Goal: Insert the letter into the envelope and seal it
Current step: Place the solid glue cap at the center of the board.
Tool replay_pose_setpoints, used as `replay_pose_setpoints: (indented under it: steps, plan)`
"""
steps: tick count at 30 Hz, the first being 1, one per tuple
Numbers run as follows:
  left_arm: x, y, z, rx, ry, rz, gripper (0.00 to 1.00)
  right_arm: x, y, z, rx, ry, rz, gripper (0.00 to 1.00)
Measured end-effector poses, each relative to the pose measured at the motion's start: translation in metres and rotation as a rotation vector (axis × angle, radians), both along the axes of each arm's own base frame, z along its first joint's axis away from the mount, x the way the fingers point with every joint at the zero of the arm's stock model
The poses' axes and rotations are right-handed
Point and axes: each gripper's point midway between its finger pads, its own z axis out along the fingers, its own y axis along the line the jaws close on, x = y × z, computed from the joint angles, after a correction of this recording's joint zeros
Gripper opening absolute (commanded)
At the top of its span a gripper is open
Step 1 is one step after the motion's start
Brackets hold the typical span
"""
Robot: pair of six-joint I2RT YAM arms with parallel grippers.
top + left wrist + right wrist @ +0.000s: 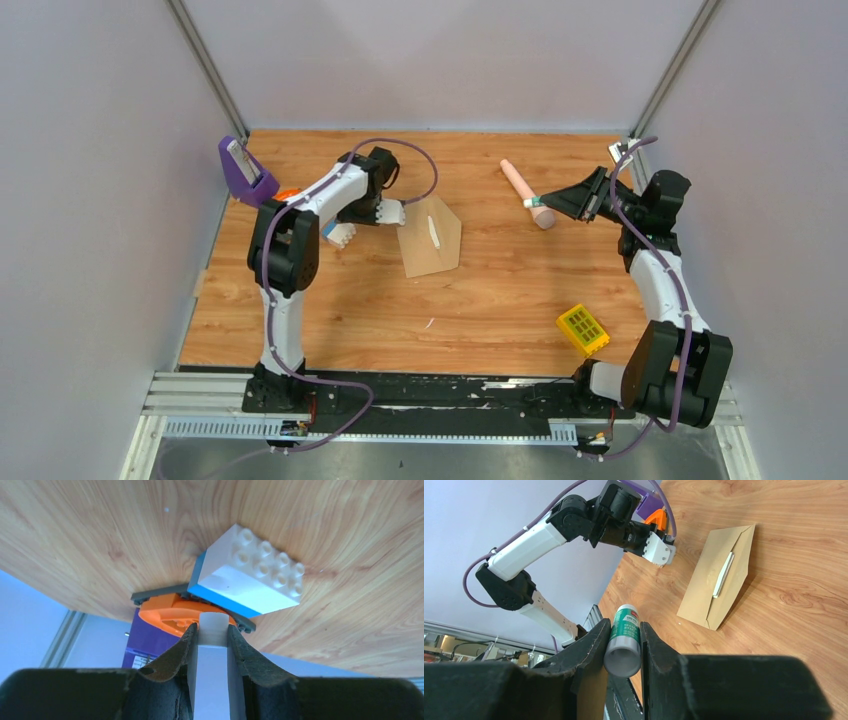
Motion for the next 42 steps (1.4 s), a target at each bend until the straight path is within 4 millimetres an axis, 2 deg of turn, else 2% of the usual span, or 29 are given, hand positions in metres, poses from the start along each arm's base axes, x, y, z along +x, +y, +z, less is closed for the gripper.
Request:
replay_pose_setpoints:
  steps: [4,17,28,36,38,39,42]
  plan:
    - [0.002,0.015,0.001,0.039,0.004,0.005,0.00,0.000,0.000,0.000,0.000,0.000,0.000,0.00]
    - [-0.008,0.024,-0.009,0.085,0.044,-0.013,0.11,0.000,0.000,0.000,0.000,0.001,0.000,0.00]
    - [-0.016,0.027,-0.020,0.096,0.072,-0.012,0.38,0.003,-0.001,-0.005,0.005,0.019,0.000,0.00]
    - [-0.017,0.027,-0.021,0.093,0.076,-0.010,0.73,0.004,-0.001,-0.007,0.007,0.027,0.000,0.00]
    - [-0.017,0.027,-0.021,0.093,0.076,-0.011,0.86,0.004,-0.001,-0.008,0.008,0.030,0.000,0.00]
    - [-0.017,0.027,-0.021,0.094,0.077,-0.012,0.96,0.005,-0.001,-0.008,0.008,0.033,0.000,0.00]
    - [-0.018,0.026,-0.021,0.092,0.081,-0.011,1.00,0.005,-0.001,-0.010,0.010,0.039,0.000,0.00]
